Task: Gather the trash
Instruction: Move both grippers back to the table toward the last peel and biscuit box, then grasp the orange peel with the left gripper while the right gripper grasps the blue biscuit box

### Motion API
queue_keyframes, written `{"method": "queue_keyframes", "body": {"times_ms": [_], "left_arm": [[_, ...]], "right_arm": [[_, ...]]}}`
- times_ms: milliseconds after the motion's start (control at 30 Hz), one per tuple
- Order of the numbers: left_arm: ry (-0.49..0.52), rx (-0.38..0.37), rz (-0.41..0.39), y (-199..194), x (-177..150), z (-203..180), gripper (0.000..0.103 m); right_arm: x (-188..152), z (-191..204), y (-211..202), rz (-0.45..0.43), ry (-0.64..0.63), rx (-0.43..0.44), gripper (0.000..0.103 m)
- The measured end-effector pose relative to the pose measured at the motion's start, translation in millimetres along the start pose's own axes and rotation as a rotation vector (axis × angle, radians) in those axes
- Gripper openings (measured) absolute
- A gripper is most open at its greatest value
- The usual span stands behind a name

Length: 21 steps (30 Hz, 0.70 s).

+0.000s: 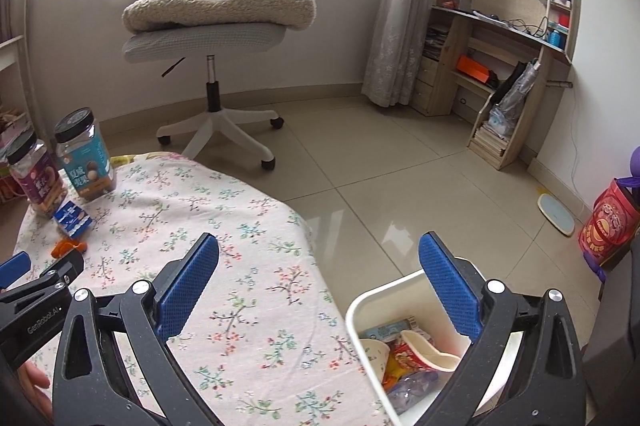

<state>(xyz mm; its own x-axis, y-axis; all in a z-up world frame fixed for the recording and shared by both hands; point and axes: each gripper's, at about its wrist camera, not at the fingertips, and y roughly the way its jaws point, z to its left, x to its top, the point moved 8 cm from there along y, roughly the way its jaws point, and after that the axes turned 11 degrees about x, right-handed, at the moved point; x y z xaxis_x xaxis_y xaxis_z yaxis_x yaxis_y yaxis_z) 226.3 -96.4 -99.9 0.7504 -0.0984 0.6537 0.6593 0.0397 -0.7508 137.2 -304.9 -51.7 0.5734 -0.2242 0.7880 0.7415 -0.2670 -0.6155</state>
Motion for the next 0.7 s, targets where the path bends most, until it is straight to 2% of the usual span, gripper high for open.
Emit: {"method": "queue_keyframes", "body": {"times_ms": [67, 133, 200, 300, 367, 500, 633, 667, 700], "left_arm": [[-0.032, 0.042, 0.037, 24, 1, 23, 0.086], [-0.009, 0.095, 0.078, 51, -1, 40, 0.086], [0.052, 0.148, 0.095, 78, -2, 49, 0.086], [0.195, 0.241, 0.059, 117, 1, 60, 0.086], [0.273, 0.264, 0.047, 140, 2, 66, 0.086], [0.308, 0.234, 0.095, 181, 4, 78, 0.086], [0.296, 0.149, 0.088, 197, 15, 82, 0.086], [0.289, 0.126, 0.094, 199, 17, 83, 0.084], [0.283, 0.094, 0.101, 199, 16, 83, 0.072]], "right_arm": [[-4, 16, 5, 0.016, -0.016, 0.023, 0.096], [-7, 30, 9, 0.033, -0.037, 0.044, 0.096], [-9, 39, 13, 0.049, -0.056, 0.058, 0.096], [-10, 45, 17, 0.077, -0.065, 0.084, 0.096], [-11, 44, 19, 0.092, -0.058, 0.095, 0.096], [-11, 43, 24, 0.113, -0.036, 0.108, 0.096], [-15, 43, 30, 0.132, -0.051, 0.101, 0.096], [-15, 45, 32, 0.135, -0.055, 0.1, 0.096], [-16, 46, 33, 0.138, -0.06, 0.099, 0.096]]}}
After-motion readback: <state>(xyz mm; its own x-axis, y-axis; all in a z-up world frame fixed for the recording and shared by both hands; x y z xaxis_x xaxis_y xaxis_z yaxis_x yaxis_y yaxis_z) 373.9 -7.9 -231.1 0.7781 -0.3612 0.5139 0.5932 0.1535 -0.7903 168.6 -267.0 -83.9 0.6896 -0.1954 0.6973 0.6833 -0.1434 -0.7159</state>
